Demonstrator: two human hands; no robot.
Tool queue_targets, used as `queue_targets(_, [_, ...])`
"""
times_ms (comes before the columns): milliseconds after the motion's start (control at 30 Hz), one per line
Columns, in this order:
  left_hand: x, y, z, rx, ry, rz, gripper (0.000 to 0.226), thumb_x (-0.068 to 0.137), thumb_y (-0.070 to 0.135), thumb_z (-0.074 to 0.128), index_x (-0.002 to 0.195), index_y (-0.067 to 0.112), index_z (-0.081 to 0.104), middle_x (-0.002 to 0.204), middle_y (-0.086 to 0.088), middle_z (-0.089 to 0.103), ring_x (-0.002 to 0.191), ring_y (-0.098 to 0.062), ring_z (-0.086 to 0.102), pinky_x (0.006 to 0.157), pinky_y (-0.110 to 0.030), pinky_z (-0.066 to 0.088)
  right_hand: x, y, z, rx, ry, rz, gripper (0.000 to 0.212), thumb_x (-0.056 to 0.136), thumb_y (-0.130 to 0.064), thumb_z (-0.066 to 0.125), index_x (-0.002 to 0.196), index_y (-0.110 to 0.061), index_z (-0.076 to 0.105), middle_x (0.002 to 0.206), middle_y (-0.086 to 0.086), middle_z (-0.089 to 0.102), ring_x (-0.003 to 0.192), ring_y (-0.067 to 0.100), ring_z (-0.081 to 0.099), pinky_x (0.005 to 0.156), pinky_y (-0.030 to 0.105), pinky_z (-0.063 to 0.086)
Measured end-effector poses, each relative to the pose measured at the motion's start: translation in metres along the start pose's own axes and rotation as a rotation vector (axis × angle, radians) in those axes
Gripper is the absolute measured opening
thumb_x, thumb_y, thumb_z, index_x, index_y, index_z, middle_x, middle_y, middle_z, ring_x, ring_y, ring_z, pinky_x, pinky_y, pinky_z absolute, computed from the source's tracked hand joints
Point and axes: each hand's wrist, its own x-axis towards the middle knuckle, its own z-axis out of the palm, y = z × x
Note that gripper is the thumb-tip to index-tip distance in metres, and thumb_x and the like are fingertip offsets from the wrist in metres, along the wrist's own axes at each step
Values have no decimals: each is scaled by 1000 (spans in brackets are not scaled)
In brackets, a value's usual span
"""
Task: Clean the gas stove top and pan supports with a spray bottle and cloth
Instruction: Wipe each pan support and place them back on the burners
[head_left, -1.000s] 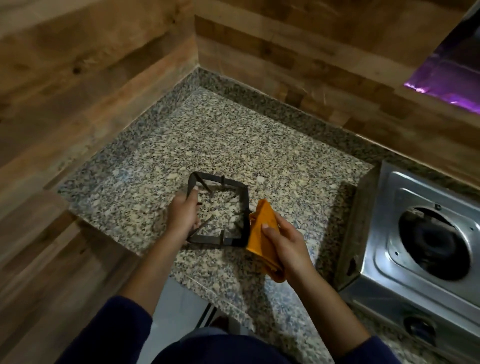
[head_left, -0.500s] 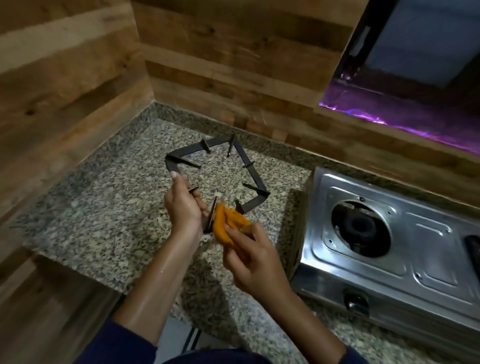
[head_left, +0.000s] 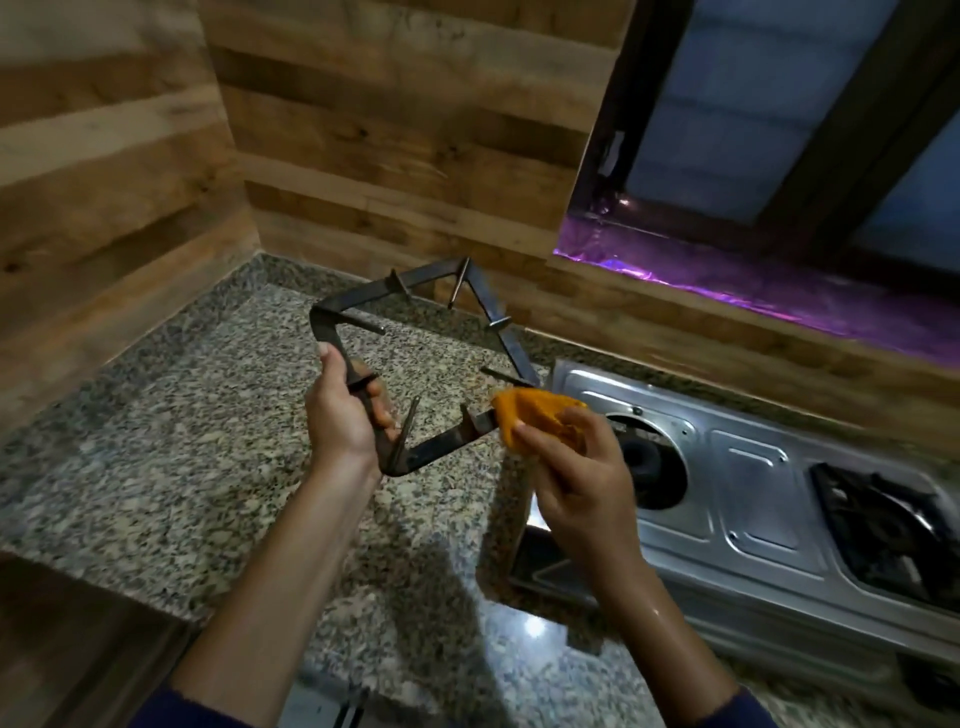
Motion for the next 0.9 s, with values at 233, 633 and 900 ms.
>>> queue_targets(233, [-8, -2, -15, 34, -74, 14, 50, 102, 54, 30, 71, 18, 44, 51, 2, 39, 38, -13, 31, 34, -20, 27, 38, -15, -21, 186, 97, 23, 40, 84, 2, 60, 118, -16, 71, 120, 2, 48, 113, 20, 52, 94, 29, 44])
queue_targets(633, [-25, 6, -27, 329, -53, 322, 53, 103, 45, 30, 72, 7, 51, 39, 1, 41, 31, -14, 35, 34, -22, 31, 66, 7, -16, 427, 150, 540, 34, 89, -12, 61, 116, -31, 70, 100, -1, 61, 94, 8, 60, 81, 25, 48])
queue_targets(900, [-37, -10, -26, 498, -98, 476, 59, 95, 57, 34, 65, 9, 50, 41, -1, 42, 34, -12, 40, 41, -28, 36, 61, -58, 17, 278, -129, 452, 14, 88, -16, 62, 83, -22, 74, 82, -3, 60, 81, 17, 57, 77, 42, 51])
